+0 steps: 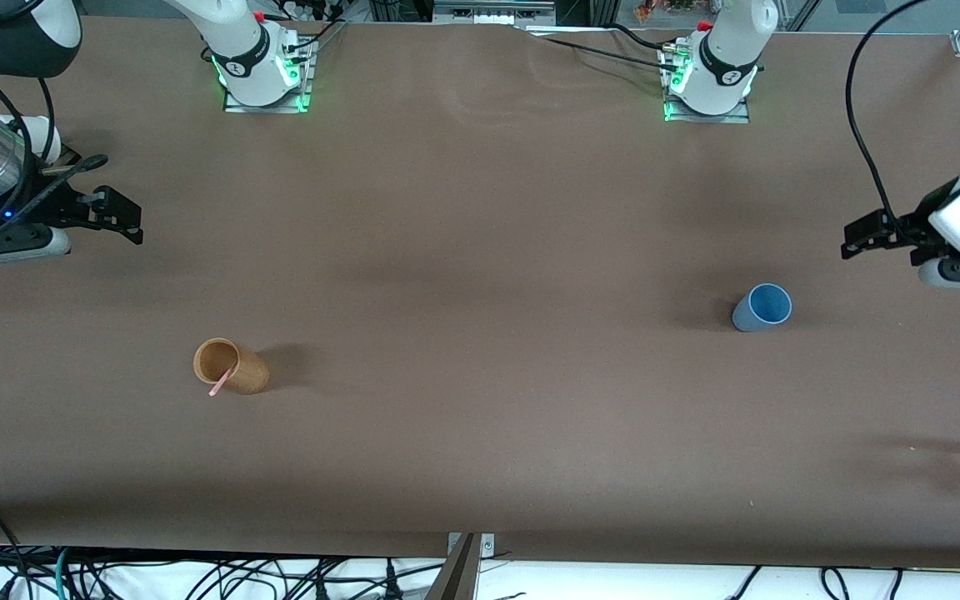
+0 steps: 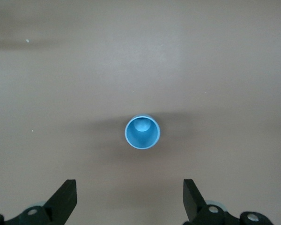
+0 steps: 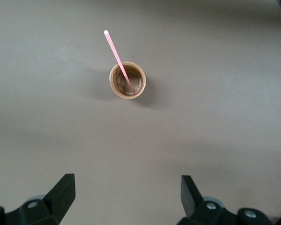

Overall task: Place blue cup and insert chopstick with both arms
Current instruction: 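Reach the left gripper to the blue cup while the right gripper reaches the chopstick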

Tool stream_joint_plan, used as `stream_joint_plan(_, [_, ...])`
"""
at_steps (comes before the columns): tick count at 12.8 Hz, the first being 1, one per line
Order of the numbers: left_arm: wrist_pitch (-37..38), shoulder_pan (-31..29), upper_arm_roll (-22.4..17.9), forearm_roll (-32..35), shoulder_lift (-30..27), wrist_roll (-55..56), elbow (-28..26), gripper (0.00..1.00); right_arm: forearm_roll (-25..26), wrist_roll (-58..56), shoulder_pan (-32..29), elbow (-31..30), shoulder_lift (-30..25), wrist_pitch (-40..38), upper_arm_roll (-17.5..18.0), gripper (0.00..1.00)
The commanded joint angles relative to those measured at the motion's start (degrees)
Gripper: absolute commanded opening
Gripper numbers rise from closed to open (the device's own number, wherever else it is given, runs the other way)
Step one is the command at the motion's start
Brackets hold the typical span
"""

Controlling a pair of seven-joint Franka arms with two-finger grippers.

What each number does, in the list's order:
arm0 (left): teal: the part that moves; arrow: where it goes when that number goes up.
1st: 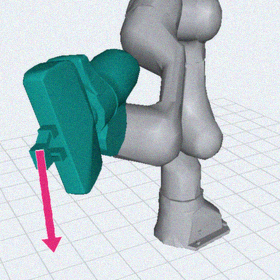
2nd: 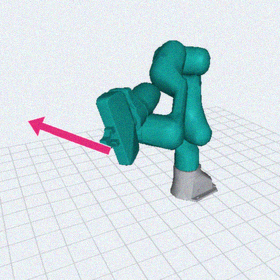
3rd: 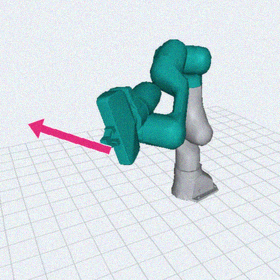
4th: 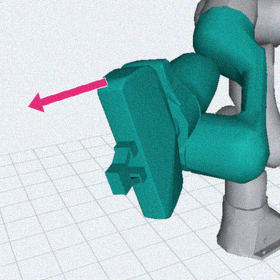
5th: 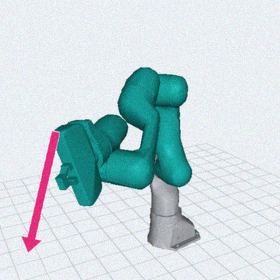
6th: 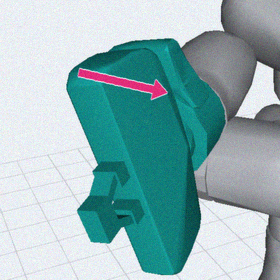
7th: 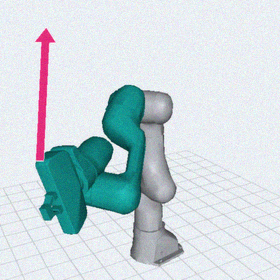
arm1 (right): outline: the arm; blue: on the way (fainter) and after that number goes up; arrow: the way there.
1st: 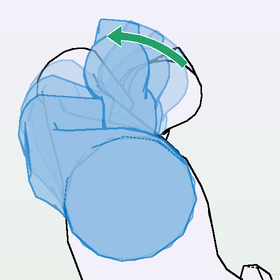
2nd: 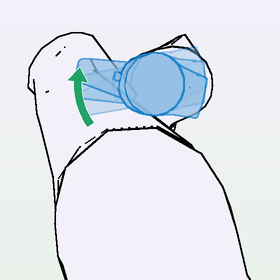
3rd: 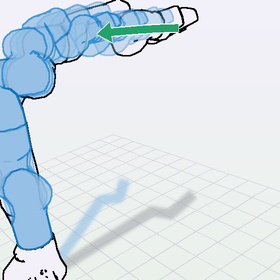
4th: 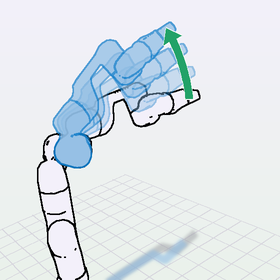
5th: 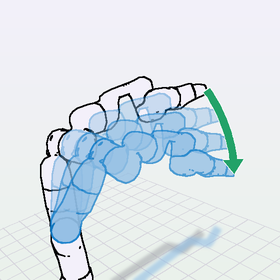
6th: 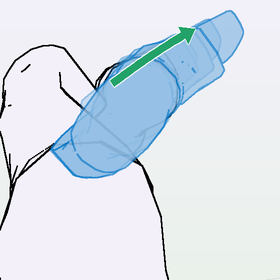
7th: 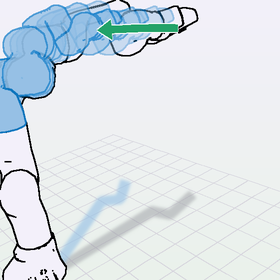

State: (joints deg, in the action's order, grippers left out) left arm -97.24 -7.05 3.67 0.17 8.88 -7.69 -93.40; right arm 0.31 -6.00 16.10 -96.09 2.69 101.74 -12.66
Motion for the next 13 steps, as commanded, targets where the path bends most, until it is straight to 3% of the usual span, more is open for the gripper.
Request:
stream_joint_plan(1, [-4.16,-1.91,0.37,0.97,5.78,-3.98,-1.33,1.0,0.04,0.38,-0.37,2.23,0.38,-1.27,0.36,1.0])
stream_joint_plan(5, [-27.87,-3.41,0.37,1.15,5.36,-7.07,-20.29,1.0,-0.04,-3.31,-0.46,2.23,3.52,-0.76,0.27,1.0])
stream_joint_plan(8, [-34.48,-3.32,0.63,1.15,5.88,-7.16,-26.55,1.0,-0.13,-3.66,0.07,6.79,11.7,1.78,0.62,1.0])
stream_joint_plan(11, [-46.6,-2.97,0.72,1.15,8.6,-7.16,-33.06,0.95,-0.22,-3.93,0.51,7.41,17.59,10.57,1.06,1.0])
stream_joint_plan(12, [-47.94,-2.97,0.72,1.15,9.92,-7.51,-32.99,0.72,-0.57,-3.84,0.68,9.24,19.87,11.72,1.58,1.0])
stream_joint_plan(13, [-47.96,-3.06,0.72,1.15,10.63,-9.34,-32.81,0.38,-1.18,-3.93,0.69,10.83,22.42,12.86,1.76,1.0])
